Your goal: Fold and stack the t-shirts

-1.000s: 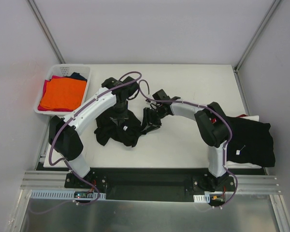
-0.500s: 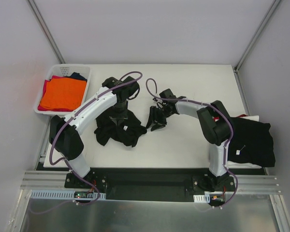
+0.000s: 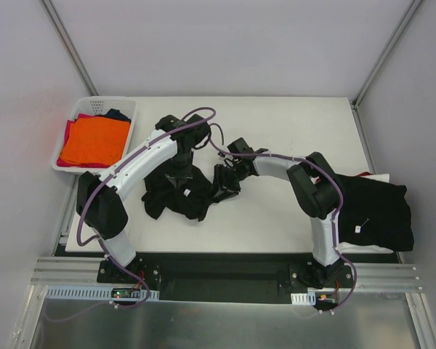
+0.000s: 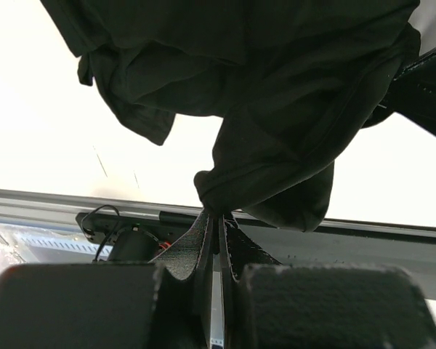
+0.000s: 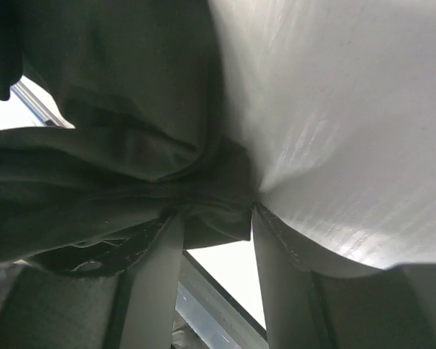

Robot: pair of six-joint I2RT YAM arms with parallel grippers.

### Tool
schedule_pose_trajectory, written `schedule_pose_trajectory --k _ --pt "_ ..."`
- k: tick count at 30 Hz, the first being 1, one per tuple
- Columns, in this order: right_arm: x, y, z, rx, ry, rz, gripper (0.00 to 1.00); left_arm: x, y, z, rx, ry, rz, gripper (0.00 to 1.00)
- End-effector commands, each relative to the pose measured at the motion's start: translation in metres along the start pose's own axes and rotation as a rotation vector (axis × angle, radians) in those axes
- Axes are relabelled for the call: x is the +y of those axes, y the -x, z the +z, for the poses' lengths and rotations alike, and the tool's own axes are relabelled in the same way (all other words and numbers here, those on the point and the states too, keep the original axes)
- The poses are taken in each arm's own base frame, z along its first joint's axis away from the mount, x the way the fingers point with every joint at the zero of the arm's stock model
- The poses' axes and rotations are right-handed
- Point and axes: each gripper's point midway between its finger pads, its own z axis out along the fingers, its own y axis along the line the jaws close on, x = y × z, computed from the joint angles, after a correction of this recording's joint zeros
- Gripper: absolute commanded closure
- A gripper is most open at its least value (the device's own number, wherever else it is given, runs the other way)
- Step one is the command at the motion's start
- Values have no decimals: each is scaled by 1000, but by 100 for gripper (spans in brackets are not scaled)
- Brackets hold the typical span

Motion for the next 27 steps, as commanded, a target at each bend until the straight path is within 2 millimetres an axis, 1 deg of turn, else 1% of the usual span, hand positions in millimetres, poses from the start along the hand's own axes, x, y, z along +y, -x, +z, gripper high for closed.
schedule_pose_trajectory --k 1,3,4,5,6,10,12,14,15,16,17,18,19,20,21,22,23,24,25,26,27 --pt "10 7 2 -16 14 -12 55 6 1 -2 11 25 4 100" --pt "10 6 2 -16 14 -10 60 6 1 -2 13 24 1 100" --pt "12 6 1 -15 18 -12 70 6 1 -2 12 25 0 100" --pt "11 6 1 -14 19 -11 94 6 1 -2 10 25 -1 100" --pt "12 6 0 -15 19 -12 99 6 0 -2 12 25 -2 100" --pt "10 4 -4 -16 -10 -10 99 9 -1 -1 8 34 -6 100" --pt "14 6 -13 -34 -18 -27 99 10 0 -2 0 42 -5 100" --pt "14 9 -26 -56 -45 -29 99 15 5 -5 -29 60 1 100" --pt "20 12 -38 -82 -46 -51 99 17 7 -8 -41 61 2 100" --pt "17 16 -50 -100 -67 -37 99 17 13 -15 -67 56 -4 100" --pt "21 21 -61 -125 -70 -45 99 23 16 -19 -75 70 -6 100" --pt "21 30 -81 -175 -80 -52 99 25 20 -23 -87 70 -15 100" --pt "18 30 -91 -176 -100 -35 99 25 28 -33 -117 58 -26 100" --pt "23 38 -105 -207 -104 -40 99 33 32 -37 -118 72 -47 100" --pt "18 41 -125 -234 -141 -28 99 35 40 -45 -144 65 -62 100" --pt "17 45 -136 -254 -157 -26 99 39 44 -49 -153 69 -75 100" --pt "24 53 -152 -292 -165 -40 99 47 47 -52 -163 88 -85 100" --pt "18 53 -169 -311 -211 -28 99 49 54 -61 -197 81 -98 100" --pt "18 54 -180 -333 -231 -30 99 53 56 -66 -215 88 -97 100" --pt "23 59 -193 -365 -240 -39 99 58 58 -73 -239 91 -104 100" --pt "17 58 -202 -375 -276 -20 99 63 62 -80 -270 102 -113 100"
